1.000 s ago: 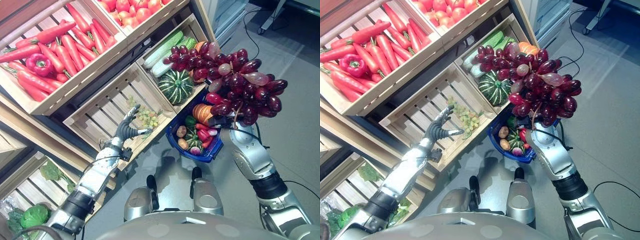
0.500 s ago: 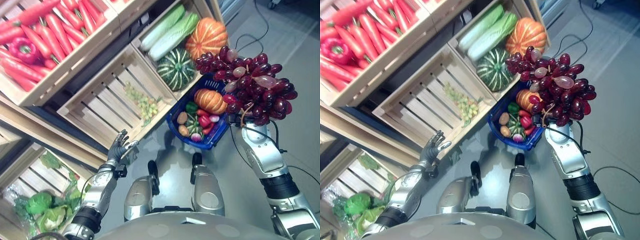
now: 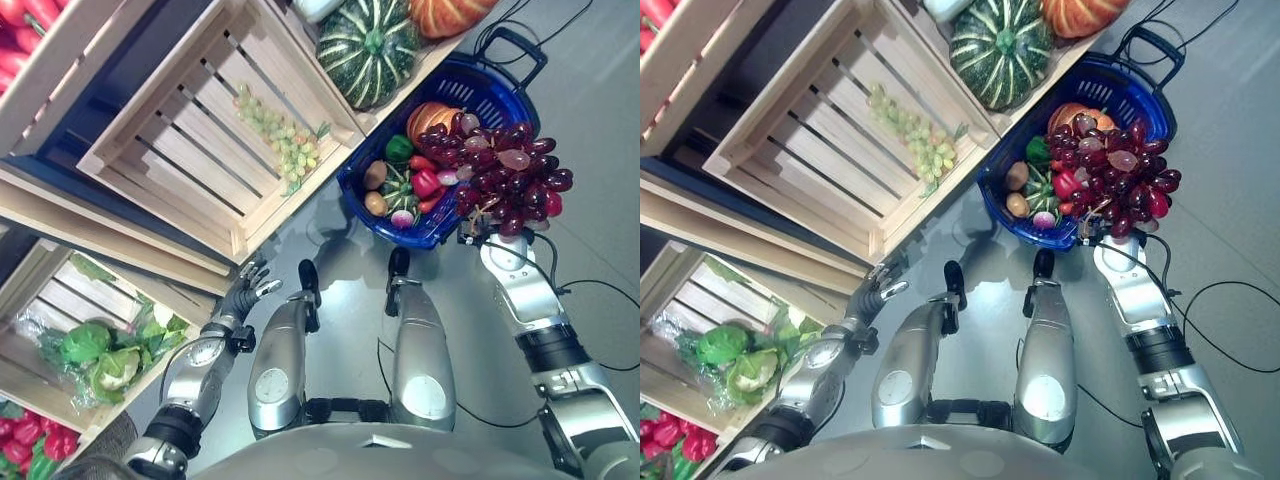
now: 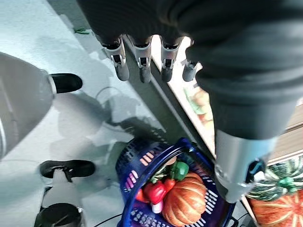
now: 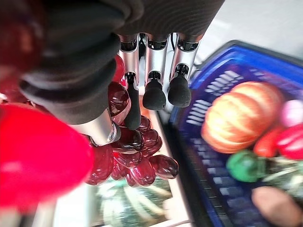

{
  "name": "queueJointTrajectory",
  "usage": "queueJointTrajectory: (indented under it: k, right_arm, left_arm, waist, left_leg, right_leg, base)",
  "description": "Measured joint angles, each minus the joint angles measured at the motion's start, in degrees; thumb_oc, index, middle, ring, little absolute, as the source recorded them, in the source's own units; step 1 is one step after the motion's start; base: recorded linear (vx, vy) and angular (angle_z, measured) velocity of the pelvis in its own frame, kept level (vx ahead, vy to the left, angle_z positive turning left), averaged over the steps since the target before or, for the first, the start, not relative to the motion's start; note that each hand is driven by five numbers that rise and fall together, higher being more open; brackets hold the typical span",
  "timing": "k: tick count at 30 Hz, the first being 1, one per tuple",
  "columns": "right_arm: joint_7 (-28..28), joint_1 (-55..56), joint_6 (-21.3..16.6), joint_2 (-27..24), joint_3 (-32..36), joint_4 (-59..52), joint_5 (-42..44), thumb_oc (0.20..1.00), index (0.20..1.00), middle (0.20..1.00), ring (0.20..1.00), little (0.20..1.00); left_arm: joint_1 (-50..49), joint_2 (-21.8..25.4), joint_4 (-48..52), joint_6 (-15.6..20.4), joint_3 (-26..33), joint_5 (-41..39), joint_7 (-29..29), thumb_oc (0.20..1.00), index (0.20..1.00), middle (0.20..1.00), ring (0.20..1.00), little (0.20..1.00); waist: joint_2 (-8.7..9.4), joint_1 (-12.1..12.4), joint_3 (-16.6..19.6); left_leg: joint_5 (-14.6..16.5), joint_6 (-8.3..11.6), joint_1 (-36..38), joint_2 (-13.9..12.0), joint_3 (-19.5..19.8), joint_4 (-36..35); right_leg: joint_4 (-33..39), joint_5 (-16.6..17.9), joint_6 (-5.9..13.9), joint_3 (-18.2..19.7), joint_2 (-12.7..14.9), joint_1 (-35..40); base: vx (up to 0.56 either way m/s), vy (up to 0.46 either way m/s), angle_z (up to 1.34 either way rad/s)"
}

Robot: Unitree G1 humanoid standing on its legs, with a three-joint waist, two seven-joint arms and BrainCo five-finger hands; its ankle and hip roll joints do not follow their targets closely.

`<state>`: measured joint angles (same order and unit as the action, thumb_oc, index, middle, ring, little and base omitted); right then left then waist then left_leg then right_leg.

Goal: Pick up fruits and vegetables into the basket

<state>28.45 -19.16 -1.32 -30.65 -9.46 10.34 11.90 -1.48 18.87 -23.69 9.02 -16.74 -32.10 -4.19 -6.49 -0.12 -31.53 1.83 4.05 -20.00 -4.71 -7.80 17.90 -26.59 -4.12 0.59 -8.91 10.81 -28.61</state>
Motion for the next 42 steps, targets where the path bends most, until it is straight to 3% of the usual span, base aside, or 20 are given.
queueJointTrajectory:
  k: [7,16,23,34,42]
  right_arm:
    - [-0.6,-5.3,1.7,-1.1,-0.3,7.5,3.0,0.200,0.200,0.200,0.200,0.200]
    - [-5.3,-15.2,3.2,-4.4,0.7,21.2,10.7,0.200,0.200,0.200,0.200,0.200]
    - [-8.7,-21.4,5.2,-4.9,2.1,32.4,18.1,0.200,0.200,0.200,0.200,0.200]
    - [-22.0,-25.4,12.1,-6.8,2.6,49.6,27.8,0.200,0.200,0.200,0.200,0.200]
    - [-26.8,-27.6,13.3,-8.1,3.0,53.9,28.7,0.200,0.200,0.200,0.200,0.200]
  left_arm:
    - [0.6,0.4,0.0,-0.1,-1.5,0.0,0.4,1.000,1.000,1.000,1.000,1.000]
    - [0.7,4.8,0.1,0.3,-1.4,0.0,1.5,1.000,1.000,1.000,1.000,1.000]
    - [0.6,4.9,0.5,1.2,-1.3,-0.6,1.6,1.000,1.000,1.000,1.000,1.000]
    - [0.0,7.3,2.5,2.5,-1.3,-0.5,1.6,1.000,1.000,1.000,1.000,1.000]
    - [0.1,9.0,5.3,3.5,-1.3,-0.5,1.3,1.000,1.000,1.000,1.000,1.000]
  waist:
    - [-0.47,1.0,-0.2]
    - [-0.62,4.4,-0.1]
    - [-0.64,6.5,-0.1]
    - [-0.67,8.3,-0.1]
    - [-0.68,8.5,-0.1]
  left_leg:
    - [-0.1,0.09,-4.6,0.9,1.3,2.0]
    - [-0.1,0.19,-12.9,1.9,2.6,6.0]
    - [-0.1,0.14,-18.6,2.3,3.2,8.1]
    - [-0.1,0.14,-24.6,3.0,4.3,10.0]
    - [-0.1,0.16,-26.8,3.3,4.6,11.2]
  right_leg:
    - [-3.9,-1.7,-0.33,-0.8,1.6,-4.7]
    - [-9.2,-3.3,-1.07,-1.1,3.3,-12.9]
    - [-11.7,-3.6,-1.52,-1.1,4.2,-18.3]
    - [-13.7,-4.1,-1.61,-1.3,4.6,-23.7]
    - [-14.3,-4.0,-1.74,-1.4,4.9,-25.5]
  base:
    - [-0.01,-0.010,0.11]
    - [-0.01,-0.013,0.11]
    - [-0.01,-0.035,0.06]
    - [0.00,-0.039,0.04]
    - [-0.01,-0.022,0.02]
